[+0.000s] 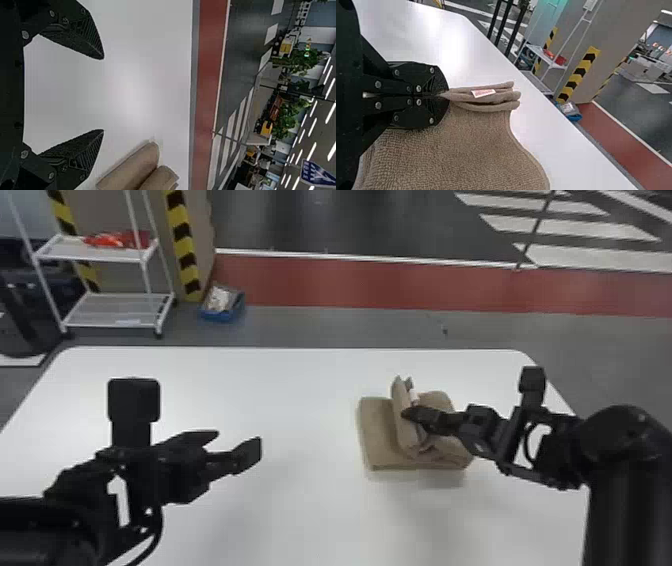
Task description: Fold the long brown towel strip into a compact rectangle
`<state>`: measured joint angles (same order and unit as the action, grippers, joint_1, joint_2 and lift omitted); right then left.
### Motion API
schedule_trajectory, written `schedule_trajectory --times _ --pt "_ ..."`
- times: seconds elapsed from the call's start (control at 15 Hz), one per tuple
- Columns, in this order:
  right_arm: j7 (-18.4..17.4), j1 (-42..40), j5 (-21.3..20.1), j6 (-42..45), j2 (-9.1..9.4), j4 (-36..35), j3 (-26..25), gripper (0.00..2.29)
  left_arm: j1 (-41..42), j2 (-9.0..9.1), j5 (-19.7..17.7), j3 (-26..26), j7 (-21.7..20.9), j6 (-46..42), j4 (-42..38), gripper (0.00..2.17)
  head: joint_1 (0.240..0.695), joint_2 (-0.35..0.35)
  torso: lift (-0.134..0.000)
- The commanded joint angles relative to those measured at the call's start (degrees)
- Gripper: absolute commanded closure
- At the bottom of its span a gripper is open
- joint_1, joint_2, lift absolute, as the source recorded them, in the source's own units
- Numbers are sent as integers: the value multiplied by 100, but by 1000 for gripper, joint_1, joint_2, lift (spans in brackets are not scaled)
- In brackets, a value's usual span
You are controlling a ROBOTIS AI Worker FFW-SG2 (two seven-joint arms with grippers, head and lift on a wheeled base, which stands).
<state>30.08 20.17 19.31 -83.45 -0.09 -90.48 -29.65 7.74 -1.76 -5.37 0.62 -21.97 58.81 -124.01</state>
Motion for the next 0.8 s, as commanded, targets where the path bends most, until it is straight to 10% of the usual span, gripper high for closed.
schedule_trajectory --times 0.0,0.2,0.33,0.73 --pt "7 -39 -15 -335 14 -14 39 1129 8 0 -17 0 0 -13 17 269 695 -104 -124" --pt "253 -118 20 -663 14 -119 109 934 8 0 -25 0 0 -31 26 269 695 -94 -124" --pt "314 -224 73 -663 14 -322 170 -2 -1 0 -25 -9 0 -31 26 269 695 -80 -124" --pt "780 -584 258 -663 14 -1025 -41 127 -133 0 -184 -97 9 -49 17 269 695 -67 -124"
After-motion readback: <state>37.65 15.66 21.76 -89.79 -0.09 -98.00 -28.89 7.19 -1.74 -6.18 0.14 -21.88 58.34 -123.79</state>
